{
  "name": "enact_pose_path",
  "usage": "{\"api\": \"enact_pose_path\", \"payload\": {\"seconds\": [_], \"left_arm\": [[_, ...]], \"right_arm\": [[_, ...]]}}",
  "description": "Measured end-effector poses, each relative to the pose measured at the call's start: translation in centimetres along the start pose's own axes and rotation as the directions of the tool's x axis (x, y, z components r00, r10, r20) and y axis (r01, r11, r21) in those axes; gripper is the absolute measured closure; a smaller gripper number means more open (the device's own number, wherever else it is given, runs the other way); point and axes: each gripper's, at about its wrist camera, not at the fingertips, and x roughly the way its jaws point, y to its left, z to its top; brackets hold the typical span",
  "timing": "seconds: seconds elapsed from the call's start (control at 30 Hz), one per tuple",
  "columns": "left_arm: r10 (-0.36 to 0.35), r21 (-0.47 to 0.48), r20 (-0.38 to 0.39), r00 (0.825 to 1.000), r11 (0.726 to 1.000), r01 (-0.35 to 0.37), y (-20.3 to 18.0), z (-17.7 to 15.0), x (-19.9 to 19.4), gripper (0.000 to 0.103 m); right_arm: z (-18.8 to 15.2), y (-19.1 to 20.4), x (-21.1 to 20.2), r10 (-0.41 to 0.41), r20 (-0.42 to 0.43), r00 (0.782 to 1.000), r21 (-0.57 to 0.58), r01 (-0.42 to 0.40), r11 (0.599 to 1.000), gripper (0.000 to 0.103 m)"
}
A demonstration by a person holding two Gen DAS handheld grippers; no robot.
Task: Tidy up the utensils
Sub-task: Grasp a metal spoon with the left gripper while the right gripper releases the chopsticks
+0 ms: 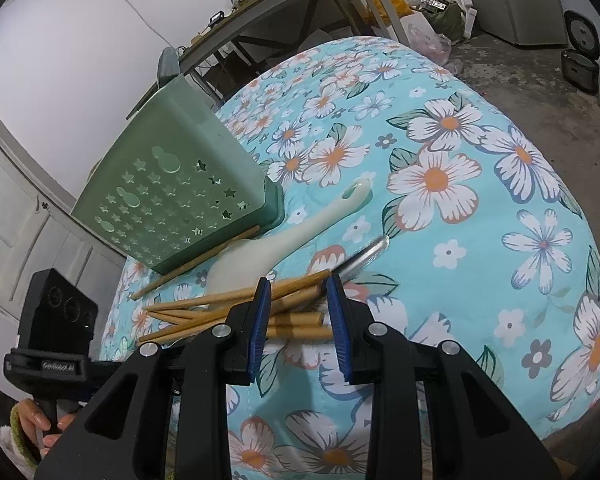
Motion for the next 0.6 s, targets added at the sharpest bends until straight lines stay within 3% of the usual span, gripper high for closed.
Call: {"api": "enact_pose_path", "payload": {"seconds": [0.37, 0.47, 0.6], "left_arm": [[0.113, 0.124, -0.016, 0.993, 0.986, -0.110, 0.3, -1.9, -4.1, 0.099], [0.108, 0.120, -0.009, 0.994, 0.987, -0.106, 0.7, -2.2, -4.5, 0.099], [0.087, 0.111, -0.008, 0.996, 0.990, -0.085, 0.9, -2.3, -4.8, 0.099]], "right_arm": [[0.0, 1.0, -0.3, -0.007, 0.011, 1.000, -0.034, 0.007, 0.999, 0.074], [-0.2, 2.3, -0.9, 0.037, 0.019, 0.999, -0.086, -0.035, 0.996, 0.074], [-1.1, 4.9, -1.1, 0.120, -0.044, 0.992, -0.184, -0.126, 0.975, 0.074]]}}
